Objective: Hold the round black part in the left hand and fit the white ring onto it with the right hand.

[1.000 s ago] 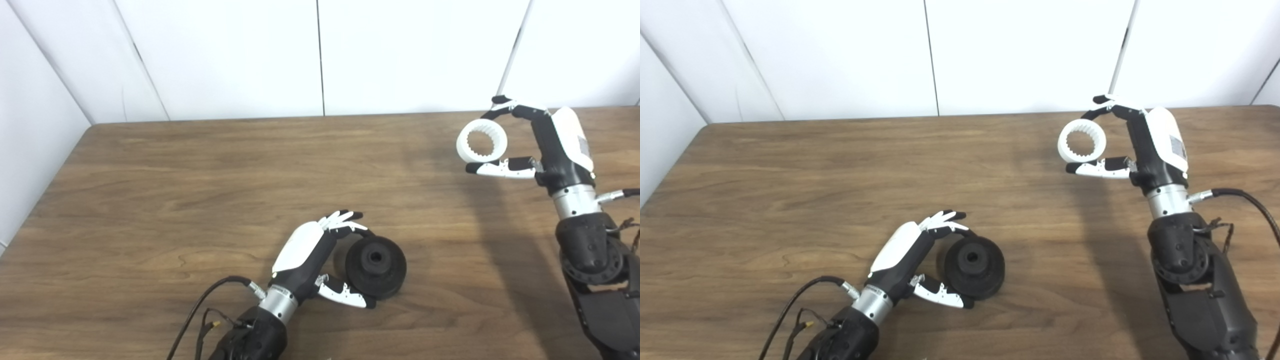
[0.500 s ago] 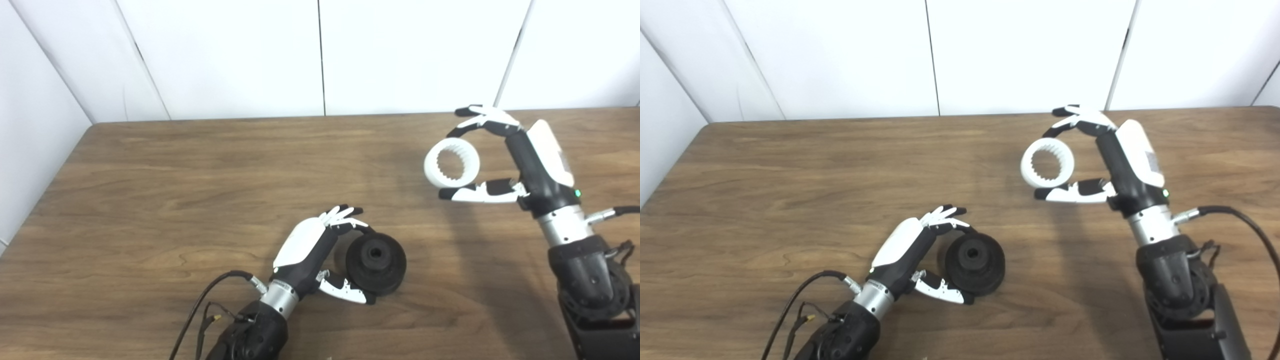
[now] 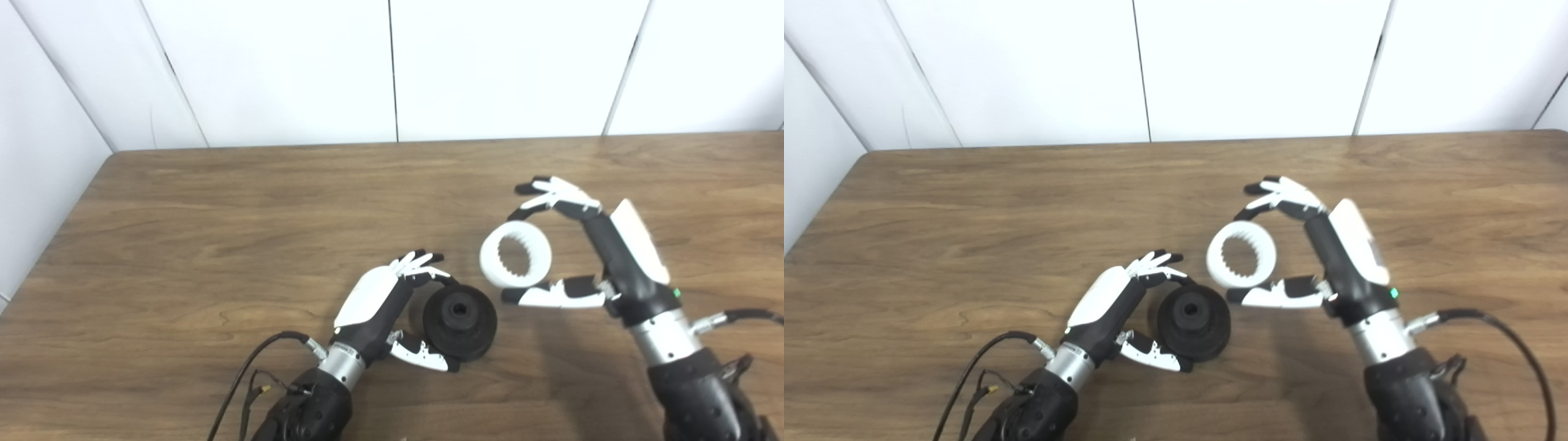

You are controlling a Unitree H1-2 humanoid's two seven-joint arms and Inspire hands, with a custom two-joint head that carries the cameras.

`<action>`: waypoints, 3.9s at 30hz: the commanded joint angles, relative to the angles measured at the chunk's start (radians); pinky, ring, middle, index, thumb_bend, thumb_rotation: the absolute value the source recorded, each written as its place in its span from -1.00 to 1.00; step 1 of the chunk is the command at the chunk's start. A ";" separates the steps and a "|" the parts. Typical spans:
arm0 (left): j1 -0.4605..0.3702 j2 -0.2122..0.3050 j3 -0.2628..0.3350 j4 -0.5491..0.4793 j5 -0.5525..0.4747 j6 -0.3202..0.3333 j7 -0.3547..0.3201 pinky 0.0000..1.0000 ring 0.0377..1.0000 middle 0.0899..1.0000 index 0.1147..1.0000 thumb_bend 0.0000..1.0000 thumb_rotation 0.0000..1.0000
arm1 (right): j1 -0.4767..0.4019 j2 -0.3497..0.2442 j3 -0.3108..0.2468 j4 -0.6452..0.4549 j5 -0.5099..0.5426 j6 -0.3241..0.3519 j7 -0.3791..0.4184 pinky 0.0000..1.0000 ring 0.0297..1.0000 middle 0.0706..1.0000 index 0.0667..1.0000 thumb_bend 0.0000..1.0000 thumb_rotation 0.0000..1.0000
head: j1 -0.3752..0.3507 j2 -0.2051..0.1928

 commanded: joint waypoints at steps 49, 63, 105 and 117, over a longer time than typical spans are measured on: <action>-0.013 0.018 -0.007 -0.027 0.026 0.037 -0.017 0.96 0.97 0.86 -0.14 0.04 -0.84 | -0.026 0.063 0.109 0.241 -0.033 -0.038 -0.004 0.53 0.73 0.57 -0.11 0.04 -0.71 | 0.017 0.033; -0.013 0.037 0.007 -0.037 0.009 0.031 -0.026 0.97 0.97 0.85 -0.14 0.04 -0.84 | -0.003 0.053 0.073 0.208 -0.025 -0.035 -0.018 0.49 0.69 0.56 -0.11 0.04 -0.71 | -0.009 0.041; -0.016 0.029 0.024 -0.035 0.009 0.028 -0.037 0.95 0.96 0.84 -0.14 0.04 -0.84 | -0.013 -0.061 0.138 0.195 -0.043 0.063 0.180 0.74 1.00 1.00 1.00 1.00 0.14 | -0.027 0.040; -0.017 0.036 0.025 -0.032 0.004 0.022 -0.038 0.99 0.97 0.85 -0.14 0.04 -0.84 | 0.004 -0.056 0.046 0.224 0.066 -0.037 0.101 0.73 0.99 1.00 1.00 1.00 0.09 | -0.030 0.044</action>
